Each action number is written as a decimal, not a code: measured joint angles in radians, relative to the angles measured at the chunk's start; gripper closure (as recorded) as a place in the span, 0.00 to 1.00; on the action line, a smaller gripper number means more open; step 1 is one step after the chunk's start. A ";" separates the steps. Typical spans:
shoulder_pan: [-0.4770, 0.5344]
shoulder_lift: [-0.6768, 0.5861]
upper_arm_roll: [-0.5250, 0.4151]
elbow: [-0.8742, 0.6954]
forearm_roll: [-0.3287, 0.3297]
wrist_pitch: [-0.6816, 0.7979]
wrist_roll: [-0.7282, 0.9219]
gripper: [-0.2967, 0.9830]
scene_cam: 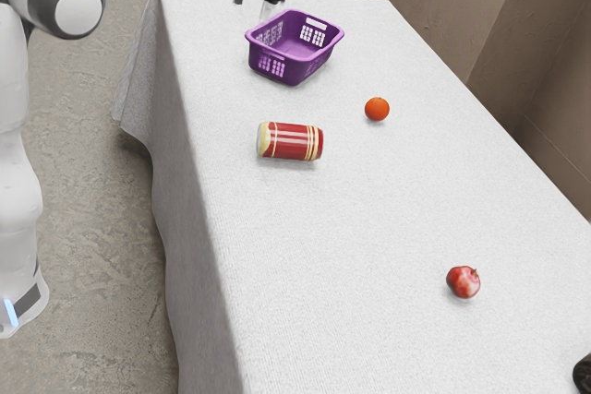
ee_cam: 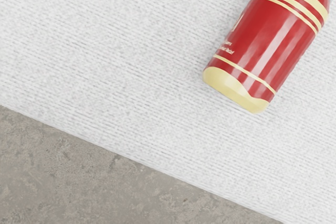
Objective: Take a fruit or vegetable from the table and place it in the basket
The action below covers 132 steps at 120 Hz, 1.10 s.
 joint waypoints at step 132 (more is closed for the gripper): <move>-0.685 0.290 -0.182 0.271 0.022 0.216 0.228 0.25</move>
